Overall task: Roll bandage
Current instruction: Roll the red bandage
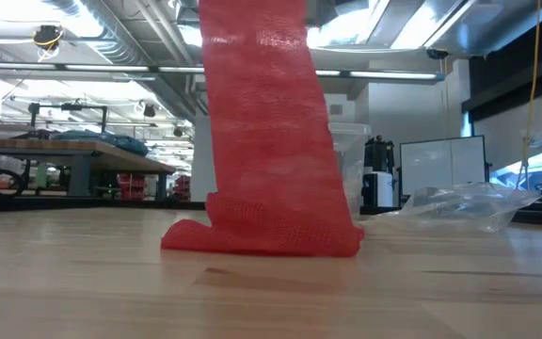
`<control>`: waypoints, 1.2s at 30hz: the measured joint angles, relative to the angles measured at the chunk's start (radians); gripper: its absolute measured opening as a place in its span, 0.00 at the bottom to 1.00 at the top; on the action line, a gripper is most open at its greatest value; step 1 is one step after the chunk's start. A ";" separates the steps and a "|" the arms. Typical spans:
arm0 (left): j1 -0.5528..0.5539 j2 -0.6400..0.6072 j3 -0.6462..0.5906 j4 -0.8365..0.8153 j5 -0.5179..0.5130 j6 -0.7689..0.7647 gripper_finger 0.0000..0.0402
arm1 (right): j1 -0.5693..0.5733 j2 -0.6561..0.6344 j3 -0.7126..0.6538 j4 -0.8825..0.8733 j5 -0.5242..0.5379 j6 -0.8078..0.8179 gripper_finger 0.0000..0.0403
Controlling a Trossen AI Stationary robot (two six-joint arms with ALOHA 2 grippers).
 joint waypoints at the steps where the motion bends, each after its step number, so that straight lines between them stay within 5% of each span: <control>1: 0.000 0.000 0.000 0.001 0.001 0.001 0.01 | 0.000 0.000 0.000 -0.007 -0.006 0.004 0.72; 14: 0.034 0.000 0.000 0.057 0.002 0.034 0.01 | 0.000 0.129 0.001 0.086 -0.075 0.044 0.66; 20: 0.034 0.000 0.000 0.053 0.002 0.023 0.01 | 0.000 0.129 0.001 0.089 -0.074 -0.003 0.46; 27: 0.034 0.000 0.000 0.054 0.002 -0.057 0.01 | 0.000 0.129 0.001 0.042 -0.026 -0.113 0.05; 36: -0.015 0.000 0.045 0.054 0.043 -0.215 0.01 | 0.000 0.129 0.001 -0.014 0.066 -0.193 0.02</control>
